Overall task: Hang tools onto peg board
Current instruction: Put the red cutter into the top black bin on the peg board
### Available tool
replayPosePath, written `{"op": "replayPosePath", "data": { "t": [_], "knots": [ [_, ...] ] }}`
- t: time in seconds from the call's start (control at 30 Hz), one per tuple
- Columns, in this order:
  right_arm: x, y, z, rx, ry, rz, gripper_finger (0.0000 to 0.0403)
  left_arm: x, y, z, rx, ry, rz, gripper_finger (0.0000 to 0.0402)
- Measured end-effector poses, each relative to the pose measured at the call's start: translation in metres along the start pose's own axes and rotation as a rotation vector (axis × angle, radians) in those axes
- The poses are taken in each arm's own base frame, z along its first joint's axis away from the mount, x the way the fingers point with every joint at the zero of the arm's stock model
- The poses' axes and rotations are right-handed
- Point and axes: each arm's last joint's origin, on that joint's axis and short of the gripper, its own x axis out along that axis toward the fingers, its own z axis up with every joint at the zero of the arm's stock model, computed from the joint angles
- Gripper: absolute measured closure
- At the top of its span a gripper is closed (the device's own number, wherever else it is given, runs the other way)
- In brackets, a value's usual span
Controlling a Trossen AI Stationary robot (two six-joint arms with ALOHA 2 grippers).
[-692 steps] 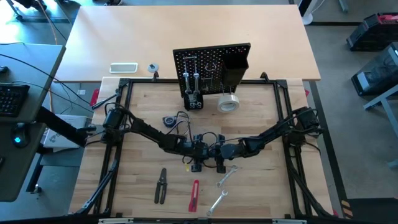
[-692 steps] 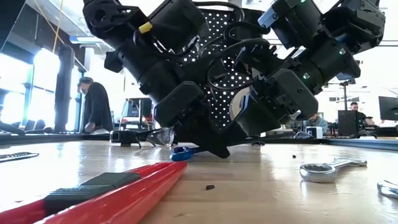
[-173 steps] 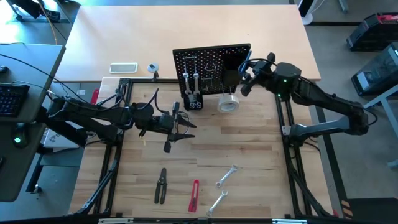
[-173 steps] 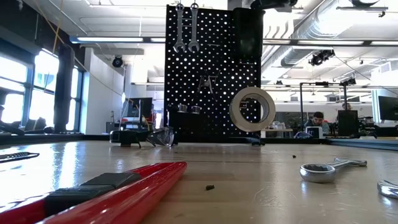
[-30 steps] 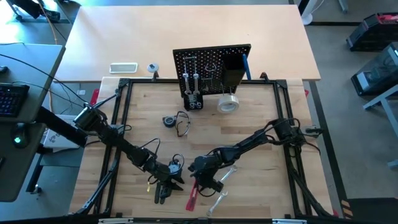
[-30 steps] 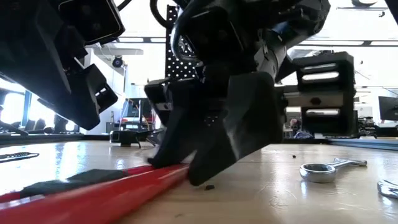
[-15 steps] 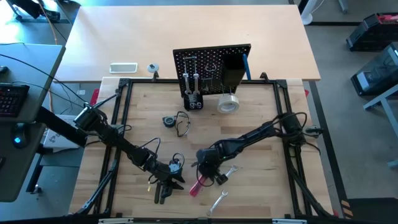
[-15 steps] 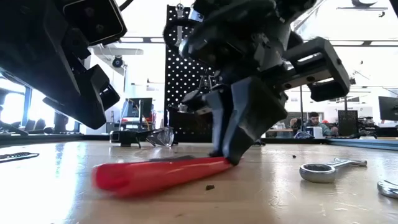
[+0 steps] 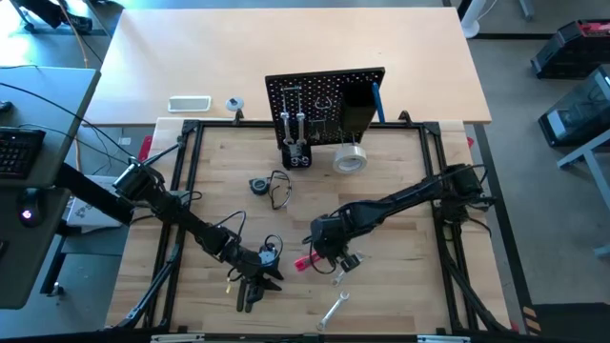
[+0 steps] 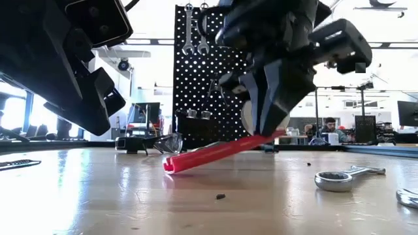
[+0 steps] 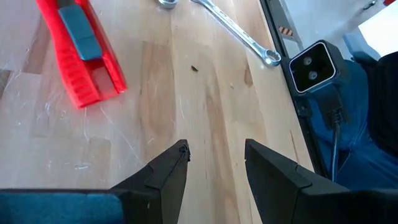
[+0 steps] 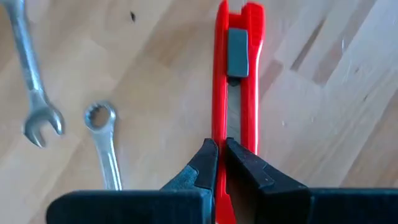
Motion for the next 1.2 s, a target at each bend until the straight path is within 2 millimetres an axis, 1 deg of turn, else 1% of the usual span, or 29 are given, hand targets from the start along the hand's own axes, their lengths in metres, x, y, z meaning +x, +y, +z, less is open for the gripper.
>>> {"op": "replayPosePath", "data": {
  "t": [0.17,0.37,0.5,0.7,0.8,0.9,1.0,1.07,1.13,1.2],
  "knots": [
    [-0.008,0.005,0.006,-0.021,-0.045,0.001,0.0382,0.0,-0.002,0.003,-0.002,-0.029,-0.02,0.0249],
    [-0.008,0.007,0.006,-0.01,-0.035,-0.008,0.0382,0.0,-0.002,0.004,-0.002,-0.042,-0.017,0.0249],
    [-0.008,0.006,0.006,0.0,-0.023,-0.048,0.0382,0.0,-0.001,0.005,0.015,-0.078,0.026,0.0249],
    [-0.009,0.004,0.009,-0.011,-0.054,-0.065,0.0376,-0.001,0.0,0.012,0.067,-0.202,0.133,0.0249],
    [-0.008,0.006,0.01,-0.02,-0.062,-0.076,0.0343,-0.002,0.001,0.013,0.076,-0.226,0.18,0.0245],
    [-0.006,0.007,0.011,-0.034,-0.059,-0.103,0.029,-0.002,0.002,0.013,0.074,-0.242,0.205,0.0234],
    [0.002,0.005,0.012,-0.043,-0.061,-0.105,0.0235,-0.002,0.002,0.013,0.072,-0.255,0.227,0.0219],
    [0.009,0.003,0.012,-0.043,-0.069,-0.108,0.0206,-0.002,0.003,0.013,0.068,-0.261,0.24,0.0207],
    [0.017,0.0,0.012,-0.041,-0.078,-0.113,0.0186,0.001,0.004,0.012,0.065,-0.268,0.252,0.0194],
    [0.026,-0.004,0.01,-0.036,-0.08,-0.116,0.0175,0.007,0.005,0.01,0.06,-0.278,0.25,0.0181]
  ]
}}
